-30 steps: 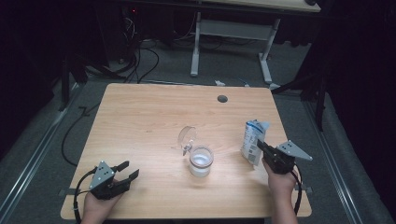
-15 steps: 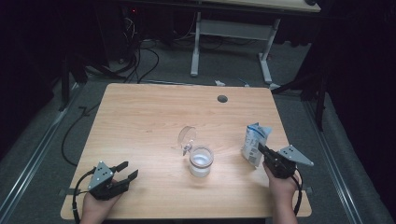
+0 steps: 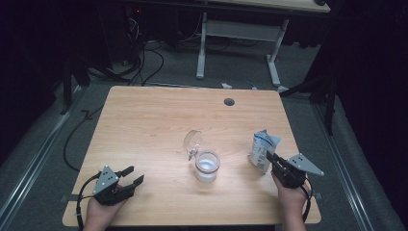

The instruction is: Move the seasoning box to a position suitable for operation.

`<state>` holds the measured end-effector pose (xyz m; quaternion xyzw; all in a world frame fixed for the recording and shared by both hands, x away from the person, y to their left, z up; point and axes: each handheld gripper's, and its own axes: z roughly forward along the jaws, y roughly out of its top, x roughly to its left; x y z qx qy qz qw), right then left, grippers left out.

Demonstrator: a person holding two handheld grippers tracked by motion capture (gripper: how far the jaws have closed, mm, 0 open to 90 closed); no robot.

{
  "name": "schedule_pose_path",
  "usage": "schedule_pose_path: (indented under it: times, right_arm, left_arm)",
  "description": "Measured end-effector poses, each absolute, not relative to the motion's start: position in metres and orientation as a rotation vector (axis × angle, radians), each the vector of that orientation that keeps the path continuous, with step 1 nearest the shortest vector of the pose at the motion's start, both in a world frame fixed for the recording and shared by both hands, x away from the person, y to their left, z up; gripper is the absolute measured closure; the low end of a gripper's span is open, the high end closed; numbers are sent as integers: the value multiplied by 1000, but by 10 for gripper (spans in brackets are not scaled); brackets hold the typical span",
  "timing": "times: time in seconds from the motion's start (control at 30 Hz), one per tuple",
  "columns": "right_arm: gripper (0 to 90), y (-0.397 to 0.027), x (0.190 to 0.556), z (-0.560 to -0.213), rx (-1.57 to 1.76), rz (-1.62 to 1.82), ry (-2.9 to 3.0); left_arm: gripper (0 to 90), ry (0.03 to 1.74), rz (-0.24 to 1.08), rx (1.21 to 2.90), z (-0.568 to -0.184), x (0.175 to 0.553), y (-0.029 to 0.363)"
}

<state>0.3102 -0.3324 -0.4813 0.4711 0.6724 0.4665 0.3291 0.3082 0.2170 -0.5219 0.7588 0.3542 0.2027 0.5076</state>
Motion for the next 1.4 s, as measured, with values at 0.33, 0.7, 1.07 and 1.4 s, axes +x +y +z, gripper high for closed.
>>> schedule_pose_path:
  times: [0.33, 0.7, 1.07, 1.4]
  right_arm:
    - [660, -326, 311, -482, 1251, 1185, 1771]
    - [600, -324, 312, -484, 1262, 1162, 1779]
    - [585, -326, 307, -485, 1276, 1146, 1777]
    - [572, -327, 300, -488, 1289, 1126, 1784]
  left_arm:
    - [461, 852, 489, 1835, -522, 309, 217]
    - [457, 862, 491, 1853, -522, 310, 215]
    - [458, 922, 509, 1889, -524, 316, 210]
    - [481, 931, 500, 1916, -525, 323, 201]
